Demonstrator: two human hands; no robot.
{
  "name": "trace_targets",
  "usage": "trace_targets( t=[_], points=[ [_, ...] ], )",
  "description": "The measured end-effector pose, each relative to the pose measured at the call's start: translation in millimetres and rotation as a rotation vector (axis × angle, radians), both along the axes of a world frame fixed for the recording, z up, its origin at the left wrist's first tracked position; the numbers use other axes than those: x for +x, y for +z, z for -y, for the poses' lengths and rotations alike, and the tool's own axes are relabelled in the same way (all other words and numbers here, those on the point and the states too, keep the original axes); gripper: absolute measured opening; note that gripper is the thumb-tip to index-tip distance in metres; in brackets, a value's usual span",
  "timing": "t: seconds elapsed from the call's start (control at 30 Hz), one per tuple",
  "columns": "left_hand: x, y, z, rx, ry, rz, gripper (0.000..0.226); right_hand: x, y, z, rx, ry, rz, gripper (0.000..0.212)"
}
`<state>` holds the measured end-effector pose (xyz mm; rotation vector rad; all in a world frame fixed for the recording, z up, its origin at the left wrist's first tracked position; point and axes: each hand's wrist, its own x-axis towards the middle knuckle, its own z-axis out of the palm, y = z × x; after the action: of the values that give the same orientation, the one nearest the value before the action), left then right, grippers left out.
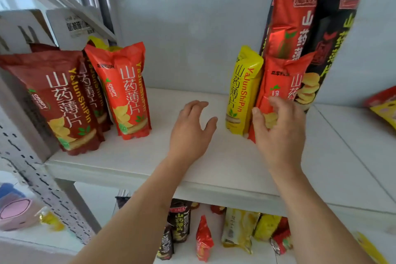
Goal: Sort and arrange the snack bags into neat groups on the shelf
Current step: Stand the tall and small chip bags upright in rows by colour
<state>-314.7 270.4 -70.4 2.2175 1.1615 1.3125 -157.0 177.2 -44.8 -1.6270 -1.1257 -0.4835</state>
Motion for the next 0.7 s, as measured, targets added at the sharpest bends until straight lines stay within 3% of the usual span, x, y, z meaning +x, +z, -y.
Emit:
trace_targets(
  t=[0.2,0.4,0.5,0.6,0.7],
  points=[
    [58.1,7.3,-8.8,-0.402,-0.197,0.077,0.089,53.4,16.0,4.7,-0.011,0.054,-0.371,0.081],
    [79.6,11.5,-36.0,-0.785,-0.49,0.326,0.13,78.7,12.9,-8.5,-0.16,0.189,-0.477,0.099],
    [80.9,10.7,-39.3,-0.821,-0.56,0.331,0.118,85.2,8.8,-8.5,-0.175,0.274,-0.502,0.087],
    [78.1,14.1,-30.4,-0.768,-0.522,0.311,0.086,86.5,10.9,-6.0,-0.174,0.337,-0.507,0.062],
    [66.1,14.2,-19.9,-0.747,-0.451,0.312,0.076,84.0,12.2,-3.4,-0.198,0.39,-0.492,0.053]
  ],
)
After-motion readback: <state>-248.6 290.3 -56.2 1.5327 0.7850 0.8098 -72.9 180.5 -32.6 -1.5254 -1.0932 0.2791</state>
